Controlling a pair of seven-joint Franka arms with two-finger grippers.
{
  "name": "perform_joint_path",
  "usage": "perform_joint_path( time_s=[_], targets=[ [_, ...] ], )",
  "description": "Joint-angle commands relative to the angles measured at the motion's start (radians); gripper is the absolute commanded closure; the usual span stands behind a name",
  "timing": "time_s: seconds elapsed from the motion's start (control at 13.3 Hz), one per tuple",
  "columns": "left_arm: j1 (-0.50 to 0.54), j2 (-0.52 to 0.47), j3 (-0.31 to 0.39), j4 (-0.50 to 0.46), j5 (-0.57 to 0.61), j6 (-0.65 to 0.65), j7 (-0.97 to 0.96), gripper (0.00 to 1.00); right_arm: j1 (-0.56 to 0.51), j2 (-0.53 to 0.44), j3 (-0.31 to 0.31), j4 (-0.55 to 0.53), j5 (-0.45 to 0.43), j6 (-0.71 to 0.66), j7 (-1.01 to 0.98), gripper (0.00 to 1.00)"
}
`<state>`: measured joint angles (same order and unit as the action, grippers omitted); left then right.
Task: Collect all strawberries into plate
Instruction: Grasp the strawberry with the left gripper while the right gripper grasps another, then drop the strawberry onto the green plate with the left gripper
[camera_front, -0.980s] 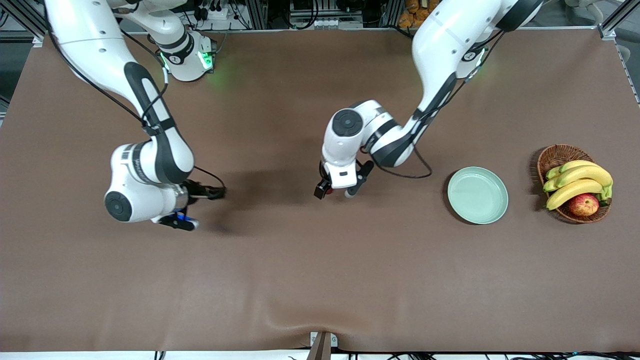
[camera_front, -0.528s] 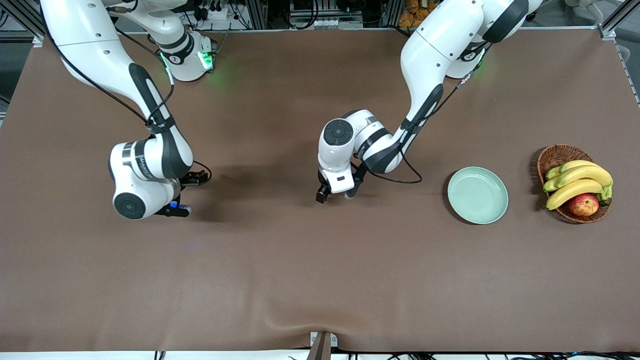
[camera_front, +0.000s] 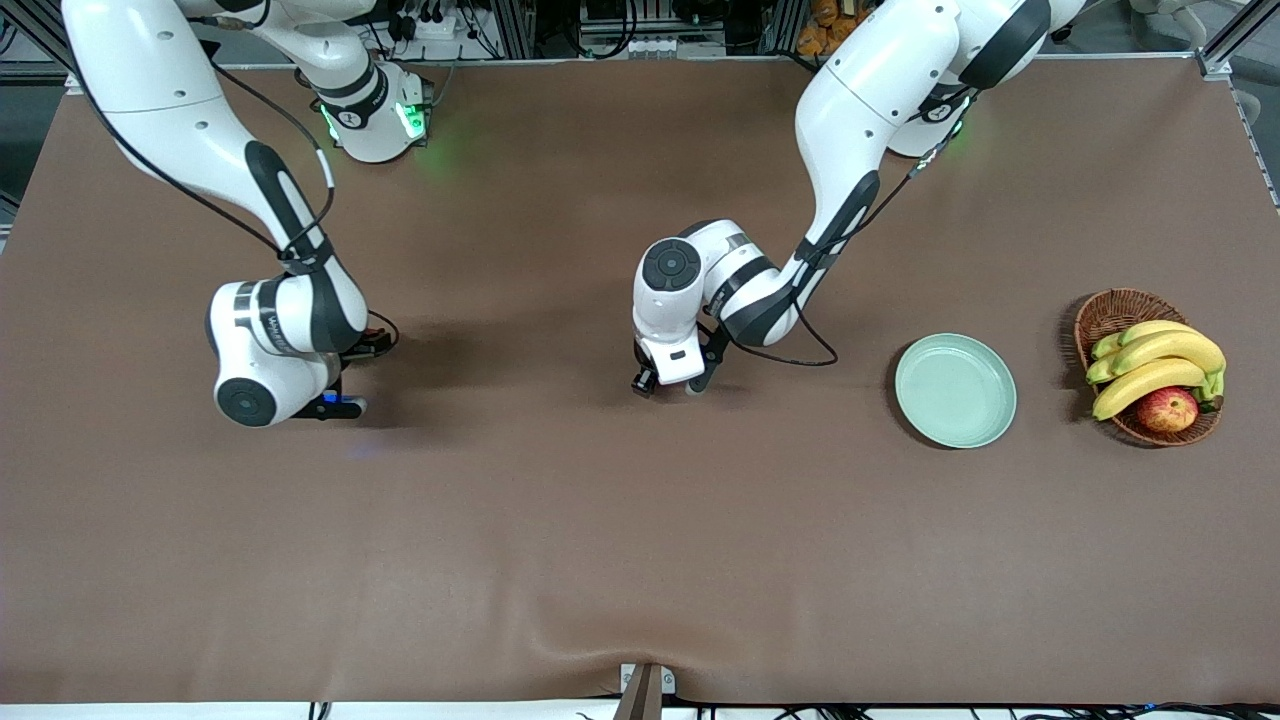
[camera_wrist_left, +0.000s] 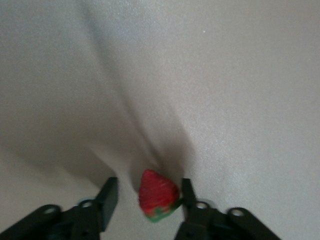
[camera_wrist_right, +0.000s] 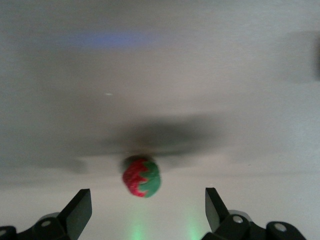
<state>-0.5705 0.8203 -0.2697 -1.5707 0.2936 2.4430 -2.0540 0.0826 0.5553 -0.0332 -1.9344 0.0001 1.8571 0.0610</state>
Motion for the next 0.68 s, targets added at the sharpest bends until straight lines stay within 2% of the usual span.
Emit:
perform_joint_path(
  time_s=[0.0,0.15,0.3,0.45,0.6],
  targets=[
    [-0.003,0.0,0.011,0.023,0.038,-0.01,0.021,1.0,-0.021,0.0,0.018,-0.02,-0.018,0.017,-0.018,0.1],
    [0.014,-0.033,0.011,0.017,0.041,-0.022,0.067,1.0,-0.018,0.011,0.018,-0.02,-0.018,0.028,-0.018,0.21],
    [0.056,-0.116,0.004,0.008,0.041,-0.1,0.148,1.0,-0.014,0.023,0.019,-0.02,-0.017,0.072,-0.018,0.24],
    [0.102,-0.205,-0.002,-0.015,0.032,-0.183,0.288,1.0,-0.014,0.031,0.019,-0.02,-0.017,0.079,-0.018,0.32],
    [0.183,-0.3,-0.022,-0.084,0.021,-0.197,0.473,1.0,-0.014,0.031,0.019,-0.018,-0.015,0.076,-0.016,0.46]
  ],
)
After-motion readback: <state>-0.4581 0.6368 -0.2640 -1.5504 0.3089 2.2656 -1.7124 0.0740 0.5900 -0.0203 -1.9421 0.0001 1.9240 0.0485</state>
